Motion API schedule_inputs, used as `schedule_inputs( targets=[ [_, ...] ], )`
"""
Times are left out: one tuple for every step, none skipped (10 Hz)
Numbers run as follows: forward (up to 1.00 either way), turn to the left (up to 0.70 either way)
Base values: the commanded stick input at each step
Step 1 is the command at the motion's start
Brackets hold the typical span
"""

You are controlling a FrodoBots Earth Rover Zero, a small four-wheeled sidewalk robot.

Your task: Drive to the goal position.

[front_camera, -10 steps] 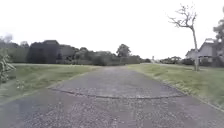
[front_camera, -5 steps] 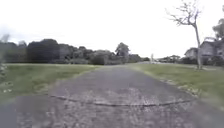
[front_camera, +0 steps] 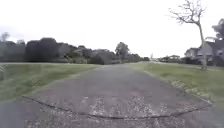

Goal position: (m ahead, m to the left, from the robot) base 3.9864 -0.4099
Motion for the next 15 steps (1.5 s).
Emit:
schedule_inputs(
  targets=[
    [0.70, 0.00],
    [0.70, 0.01],
    [0.70, 0.06],
    [0.70, 0.02],
    [0.70, 0.00],
    [0.70, 0.00],
    [0.70, 0.00],
    [0.70, 0.00],
    [0.70, 0.00],
    [0.70, 0.00],
    [0.70, 0.00],
    [0.70, 0.00],
    [0.70, 0.00],
    [0.70, 0.00],
    [0.70, 0.00]
  ],
)
